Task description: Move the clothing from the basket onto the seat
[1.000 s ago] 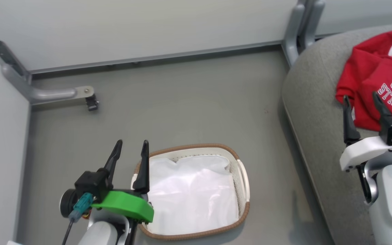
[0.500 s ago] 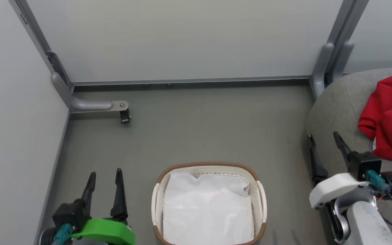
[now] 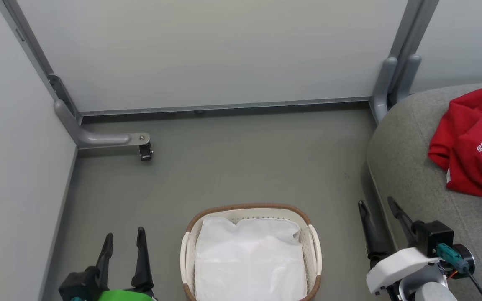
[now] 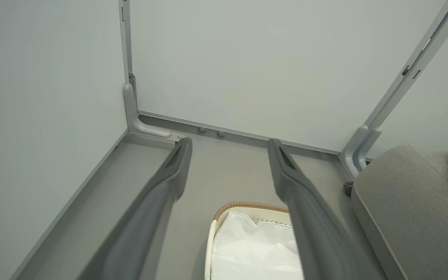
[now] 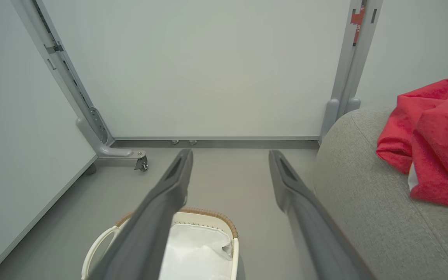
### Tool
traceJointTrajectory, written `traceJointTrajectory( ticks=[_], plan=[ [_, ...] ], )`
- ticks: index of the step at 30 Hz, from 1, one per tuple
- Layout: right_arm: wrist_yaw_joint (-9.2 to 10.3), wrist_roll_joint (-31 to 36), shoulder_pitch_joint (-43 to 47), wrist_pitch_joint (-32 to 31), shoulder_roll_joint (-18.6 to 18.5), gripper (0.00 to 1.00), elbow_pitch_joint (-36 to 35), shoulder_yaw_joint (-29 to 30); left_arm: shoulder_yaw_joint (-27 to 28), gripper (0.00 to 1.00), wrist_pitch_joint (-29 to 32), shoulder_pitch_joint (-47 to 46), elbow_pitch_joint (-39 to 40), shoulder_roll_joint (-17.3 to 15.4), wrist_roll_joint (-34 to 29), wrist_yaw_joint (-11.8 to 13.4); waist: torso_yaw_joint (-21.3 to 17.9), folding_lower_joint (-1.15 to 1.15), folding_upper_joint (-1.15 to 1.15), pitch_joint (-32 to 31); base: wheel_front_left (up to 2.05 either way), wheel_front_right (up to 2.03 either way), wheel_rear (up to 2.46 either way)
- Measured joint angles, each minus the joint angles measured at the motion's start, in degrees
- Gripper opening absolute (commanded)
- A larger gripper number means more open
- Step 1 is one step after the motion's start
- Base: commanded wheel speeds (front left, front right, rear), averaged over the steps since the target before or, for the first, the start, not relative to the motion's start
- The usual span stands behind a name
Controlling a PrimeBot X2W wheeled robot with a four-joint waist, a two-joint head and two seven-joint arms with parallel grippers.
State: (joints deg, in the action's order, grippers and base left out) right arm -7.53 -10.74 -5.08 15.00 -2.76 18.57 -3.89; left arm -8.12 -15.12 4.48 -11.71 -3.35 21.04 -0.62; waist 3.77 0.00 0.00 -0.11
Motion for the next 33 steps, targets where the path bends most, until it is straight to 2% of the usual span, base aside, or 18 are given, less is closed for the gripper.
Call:
traceJointTrajectory(
  ticks=[33],
  plan=[
    [0.0,0.1,0.9,0.0,0.0,1.0,-0.8,0.1,0.8,1.0,0.0,0.5,-1.8,0.4,-0.3,-1.2,-0.6,0.0,0.0,0.0,0.0,0.0,0.0]
  ],
)
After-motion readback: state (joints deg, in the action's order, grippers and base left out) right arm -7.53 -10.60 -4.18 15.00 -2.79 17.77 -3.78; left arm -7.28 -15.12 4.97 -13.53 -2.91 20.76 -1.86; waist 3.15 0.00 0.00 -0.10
